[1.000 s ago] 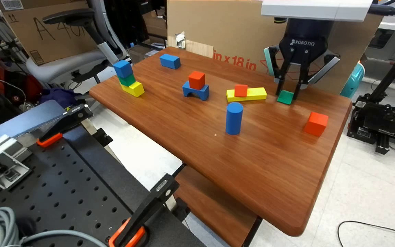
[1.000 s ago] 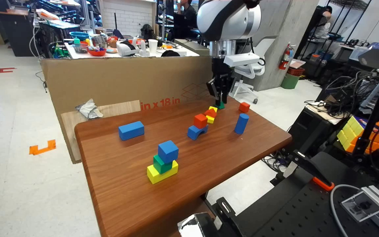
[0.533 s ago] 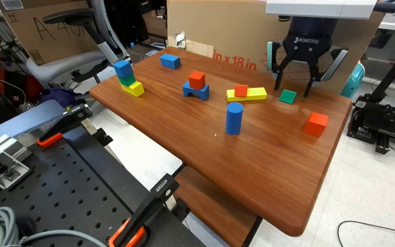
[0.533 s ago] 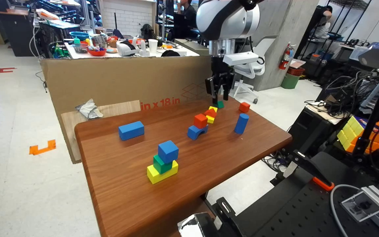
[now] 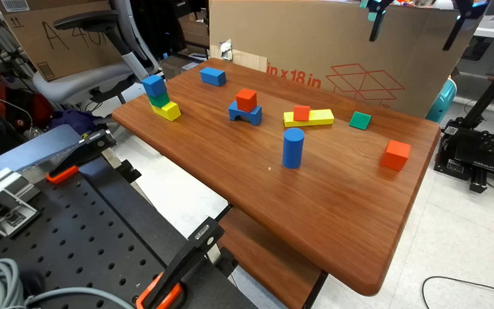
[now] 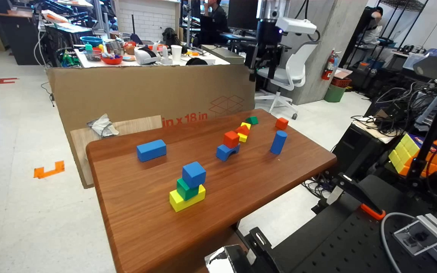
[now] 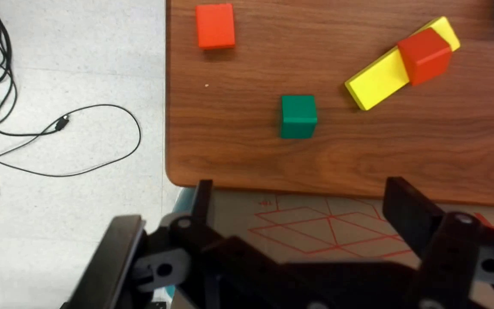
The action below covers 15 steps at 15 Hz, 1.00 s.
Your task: Remove the green block from the orange block, then move the orange block forward and move the blue block to the right
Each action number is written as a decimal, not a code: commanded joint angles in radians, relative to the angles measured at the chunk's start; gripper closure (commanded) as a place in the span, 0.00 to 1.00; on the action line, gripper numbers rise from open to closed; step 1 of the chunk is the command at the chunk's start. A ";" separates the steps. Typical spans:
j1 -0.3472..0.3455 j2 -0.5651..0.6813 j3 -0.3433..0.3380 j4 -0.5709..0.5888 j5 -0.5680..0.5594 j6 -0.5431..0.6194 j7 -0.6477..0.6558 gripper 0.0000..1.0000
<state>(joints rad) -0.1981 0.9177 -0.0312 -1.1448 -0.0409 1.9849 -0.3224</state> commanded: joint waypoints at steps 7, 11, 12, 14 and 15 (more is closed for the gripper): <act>-0.065 -0.081 -0.041 -0.173 -0.002 0.016 0.014 0.00; -0.060 -0.061 -0.062 -0.221 -0.021 0.034 0.023 0.00; -0.058 -0.053 -0.062 -0.225 -0.025 0.037 0.025 0.00; -0.049 -0.030 -0.063 -0.224 -0.039 0.045 0.033 0.00; -0.044 -0.015 -0.064 -0.218 -0.043 0.047 0.037 0.00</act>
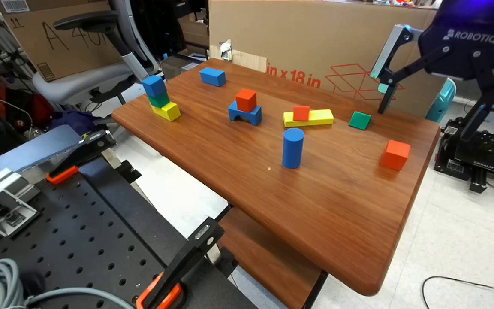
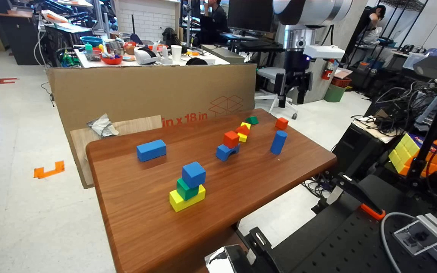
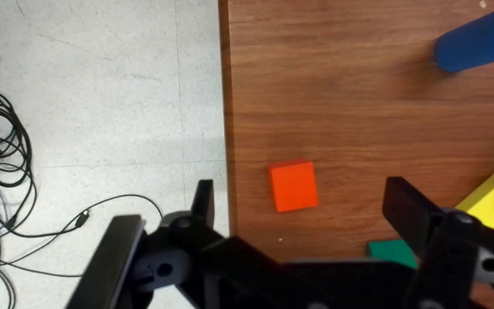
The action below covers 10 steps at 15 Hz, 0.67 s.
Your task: Remove the green block from the orange block, then move the orange block forward and move the blue block to the right
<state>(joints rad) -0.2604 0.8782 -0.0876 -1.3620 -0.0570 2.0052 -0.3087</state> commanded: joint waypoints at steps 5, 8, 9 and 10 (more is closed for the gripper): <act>0.038 0.093 -0.003 0.041 -0.034 0.020 0.035 0.00; 0.047 0.116 -0.004 0.056 -0.040 0.018 0.034 0.00; 0.048 0.120 -0.004 0.063 -0.040 0.017 0.033 0.04; 0.049 0.120 -0.003 0.065 -0.040 0.018 0.030 0.26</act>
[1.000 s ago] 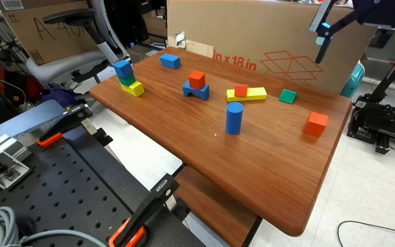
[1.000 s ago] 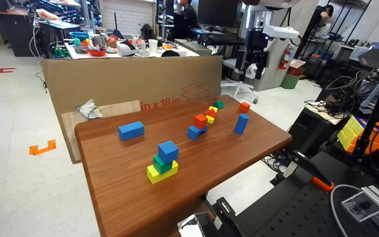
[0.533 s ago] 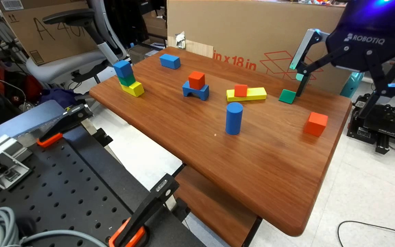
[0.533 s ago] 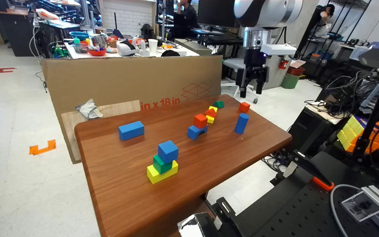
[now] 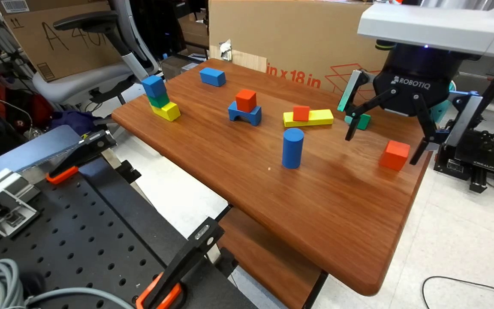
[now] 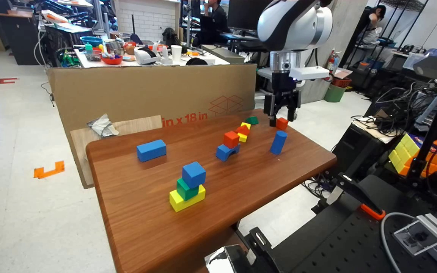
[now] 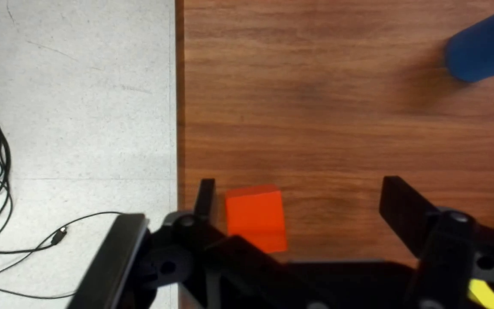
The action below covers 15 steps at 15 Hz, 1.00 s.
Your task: Remove the green block from the orange block, then move the orange block forward and move the blue block to the right
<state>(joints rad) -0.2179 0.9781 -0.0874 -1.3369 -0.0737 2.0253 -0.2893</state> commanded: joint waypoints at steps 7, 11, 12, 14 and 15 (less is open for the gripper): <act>0.000 0.013 -0.002 0.064 -0.019 -0.004 0.005 0.70; -0.001 0.010 -0.006 0.068 -0.020 0.000 0.007 0.92; -0.001 0.007 -0.007 0.065 -0.021 0.000 0.008 0.92; 0.000 -0.023 -0.003 0.036 -0.017 -0.008 0.002 0.92; 0.000 -0.041 0.001 0.018 -0.016 -0.012 -0.006 0.92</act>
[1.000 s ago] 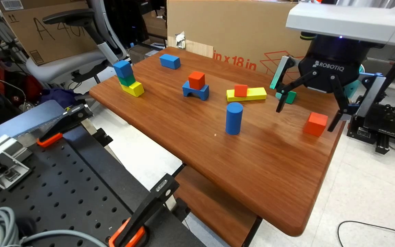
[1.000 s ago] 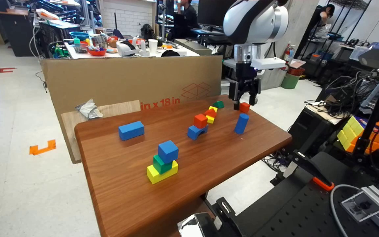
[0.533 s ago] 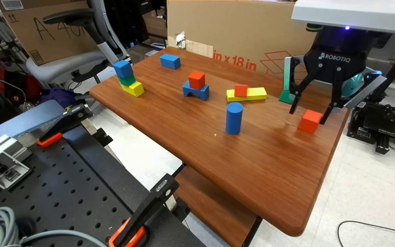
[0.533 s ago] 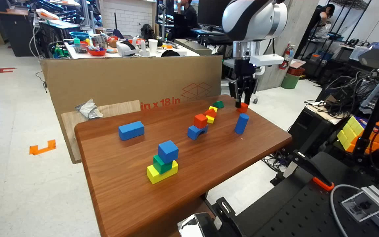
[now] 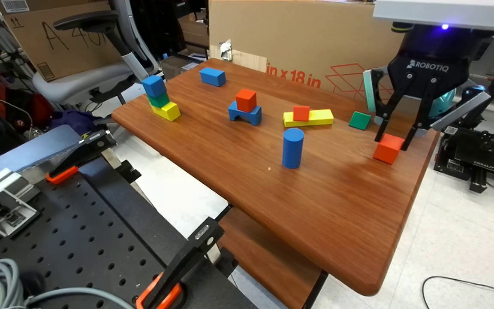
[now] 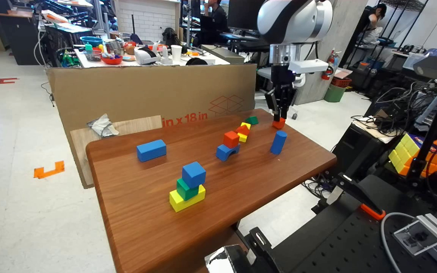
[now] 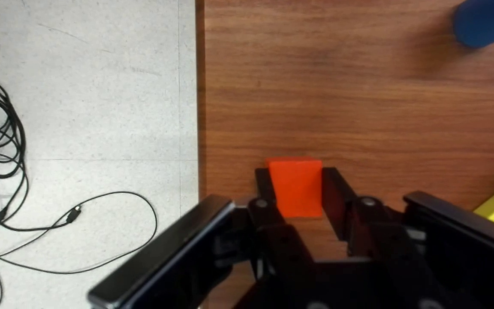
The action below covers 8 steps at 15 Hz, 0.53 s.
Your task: Remove the green block from the orange block, then move the orange block forward and move the blue block to the right
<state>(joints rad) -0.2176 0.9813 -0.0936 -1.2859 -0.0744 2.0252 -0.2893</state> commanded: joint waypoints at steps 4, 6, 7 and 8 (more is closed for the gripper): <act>0.012 -0.124 0.012 -0.124 -0.020 0.001 -0.008 0.92; 0.022 -0.131 0.004 -0.145 -0.025 -0.010 0.009 0.92; 0.026 -0.126 0.000 -0.149 -0.026 -0.020 0.022 0.92; 0.028 -0.123 -0.001 -0.156 -0.025 -0.026 0.031 0.92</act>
<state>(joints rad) -0.2011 0.8864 -0.0881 -1.3851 -0.0749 2.0194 -0.2877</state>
